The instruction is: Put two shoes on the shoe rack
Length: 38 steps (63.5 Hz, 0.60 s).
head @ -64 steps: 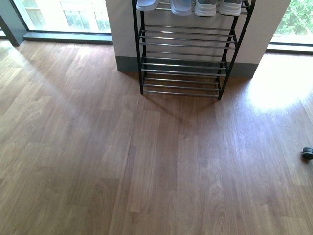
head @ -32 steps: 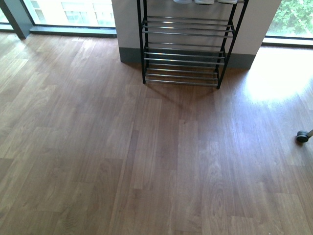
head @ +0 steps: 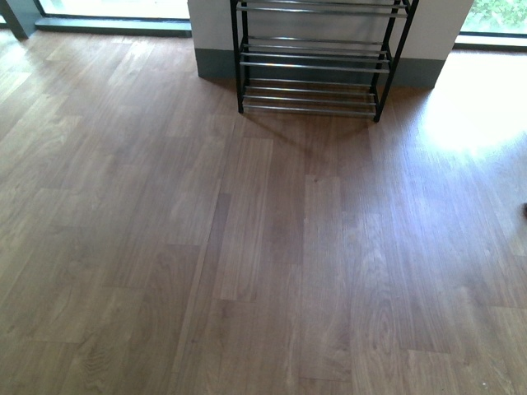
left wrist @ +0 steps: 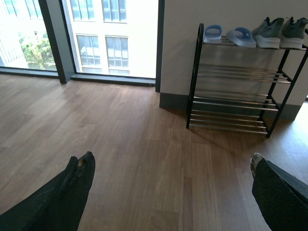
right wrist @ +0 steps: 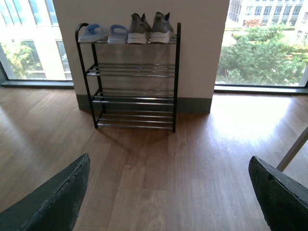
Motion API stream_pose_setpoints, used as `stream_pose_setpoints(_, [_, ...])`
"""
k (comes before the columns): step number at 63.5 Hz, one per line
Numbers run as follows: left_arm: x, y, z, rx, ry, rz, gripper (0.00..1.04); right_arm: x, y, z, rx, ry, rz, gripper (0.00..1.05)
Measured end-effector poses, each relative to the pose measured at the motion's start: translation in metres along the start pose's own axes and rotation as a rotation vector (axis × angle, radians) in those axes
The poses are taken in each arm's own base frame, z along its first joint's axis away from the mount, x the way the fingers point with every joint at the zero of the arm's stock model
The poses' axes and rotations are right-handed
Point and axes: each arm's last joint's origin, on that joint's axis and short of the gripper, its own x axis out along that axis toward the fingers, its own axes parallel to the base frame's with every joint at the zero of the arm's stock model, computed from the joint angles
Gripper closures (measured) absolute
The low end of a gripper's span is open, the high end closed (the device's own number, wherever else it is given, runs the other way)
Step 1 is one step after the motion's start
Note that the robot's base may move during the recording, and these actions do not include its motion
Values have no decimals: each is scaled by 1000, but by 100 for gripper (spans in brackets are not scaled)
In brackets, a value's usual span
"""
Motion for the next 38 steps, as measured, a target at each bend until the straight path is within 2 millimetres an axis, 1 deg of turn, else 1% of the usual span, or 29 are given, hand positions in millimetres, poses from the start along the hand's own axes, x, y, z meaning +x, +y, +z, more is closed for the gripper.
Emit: stream_pose_setpoints(38, [0,0,0,0,0,0,9,0,0,0,0,1,0,9])
